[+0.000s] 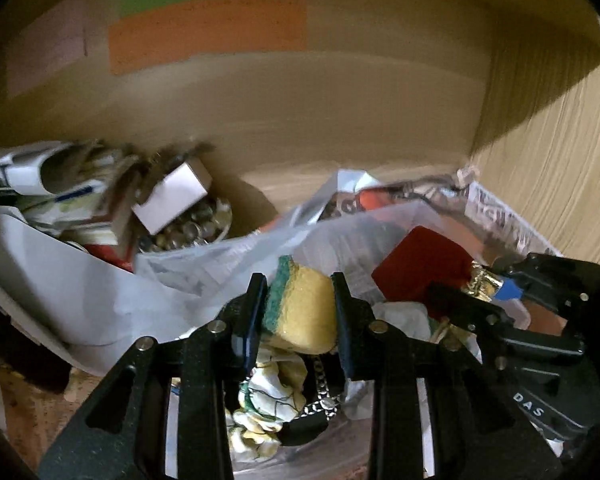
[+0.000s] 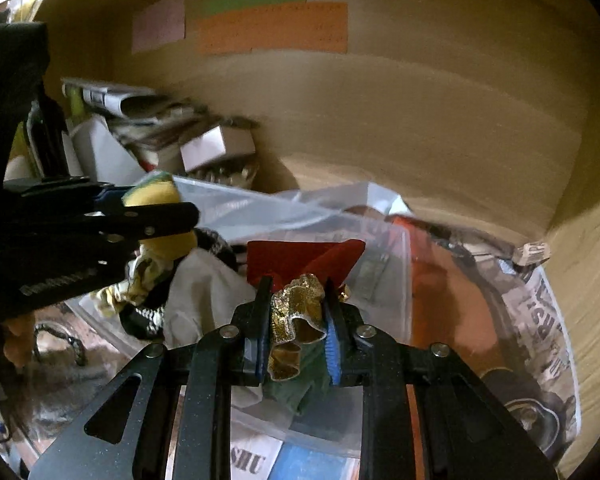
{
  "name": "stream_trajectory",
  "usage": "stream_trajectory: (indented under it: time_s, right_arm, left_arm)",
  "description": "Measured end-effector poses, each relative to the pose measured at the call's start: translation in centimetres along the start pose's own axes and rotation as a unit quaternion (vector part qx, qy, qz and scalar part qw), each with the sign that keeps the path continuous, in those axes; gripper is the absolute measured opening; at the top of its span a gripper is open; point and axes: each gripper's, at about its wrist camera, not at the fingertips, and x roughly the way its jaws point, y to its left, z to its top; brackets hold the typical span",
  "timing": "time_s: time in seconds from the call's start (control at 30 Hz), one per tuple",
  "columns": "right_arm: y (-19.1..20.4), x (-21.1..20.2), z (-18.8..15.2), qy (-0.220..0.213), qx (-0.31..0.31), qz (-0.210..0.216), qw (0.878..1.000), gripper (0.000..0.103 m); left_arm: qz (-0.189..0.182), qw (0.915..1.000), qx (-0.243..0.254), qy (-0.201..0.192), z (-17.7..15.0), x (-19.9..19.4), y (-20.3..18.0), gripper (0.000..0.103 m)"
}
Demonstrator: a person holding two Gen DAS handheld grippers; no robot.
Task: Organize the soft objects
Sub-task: 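Carry the sponge and gold fabric into the clear box and release both, then grasp the silver chain bracelet with the left tool while the right tool grasps the bagged grey knit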
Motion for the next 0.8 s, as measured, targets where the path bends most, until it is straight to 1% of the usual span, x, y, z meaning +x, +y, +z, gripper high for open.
stream_trajectory:
  time_s: [0.07,0.1,0.13,0.17,0.23,0.27,0.33,0.4,0.57,0.63,0.73,0.8]
  right_arm:
    - [0.0,0.2,-0.2,0.009,-0.002,-0.001,1.000,0.024]
    - [-0.1,0.1,-0.3,0.013,-0.002,-0.001,1.000,0.028]
    - [-0.1,0.1,-0.4,0.015,-0.002,-0.001,1.000,0.032]
    - [-0.2,-0.1,-0.5,0.016,-0.001,-0.003,1.000,0.034]
    - [-0.4,-0.6,-0.5,0.014,0.003,-0.004,1.000,0.046]
    - [-0.4,-0.7,-0.5,0.011,0.004,-0.005,1.000,0.049]
    - [-0.6,-1.6,-0.5,0.001,0.007,-0.007,1.000,0.059]
    - [-0.5,-2.6,-0.2,-0.013,0.008,-0.009,1.000,0.063]
    - [0.3,-5.7,0.4,-0.057,0.005,-0.010,0.998,0.068]
    - [0.9,-7.2,0.6,-0.077,0.003,-0.005,0.997,0.069]
    - [2.0,-8.5,0.9,-0.094,0.001,0.005,0.996,0.074]
    - [2.8,-9.2,0.7,-0.103,0.000,0.015,0.995,0.076]
  left_arm:
    - [-0.004,0.9999,0.002,0.016,-0.3,0.6,-0.1,0.039]
    - [-0.009,0.9997,0.001,0.025,-0.4,0.7,-0.1,0.045]
    - [-0.011,0.9995,-0.001,0.028,-0.5,0.7,-0.1,0.048]
    - [-0.011,0.9995,-0.003,0.029,-0.6,0.6,0.0,0.049]
    - [-0.014,0.9994,-0.007,0.030,-0.6,0.1,0.2,0.052]
    - [-0.017,0.9994,-0.010,0.029,-0.7,-0.3,0.4,0.053]
    - [-0.022,0.9993,-0.015,0.025,-0.6,-1.1,0.6,0.056]
    - [-0.021,0.9995,-0.019,0.017,-0.6,-2.2,0.9,0.060]
    - [-0.012,0.9997,-0.018,-0.015,-0.6,-5.7,1.4,0.060]
    - [-0.005,0.9994,-0.017,-0.030,-0.7,-7.1,1.6,0.063]
    - [0.007,0.9984,-0.017,-0.053,-1.2,-9.4,2.0,0.069]
    - [0.014,0.9976,-0.018,-0.065,-1.6,-10.9,2.5,0.071]
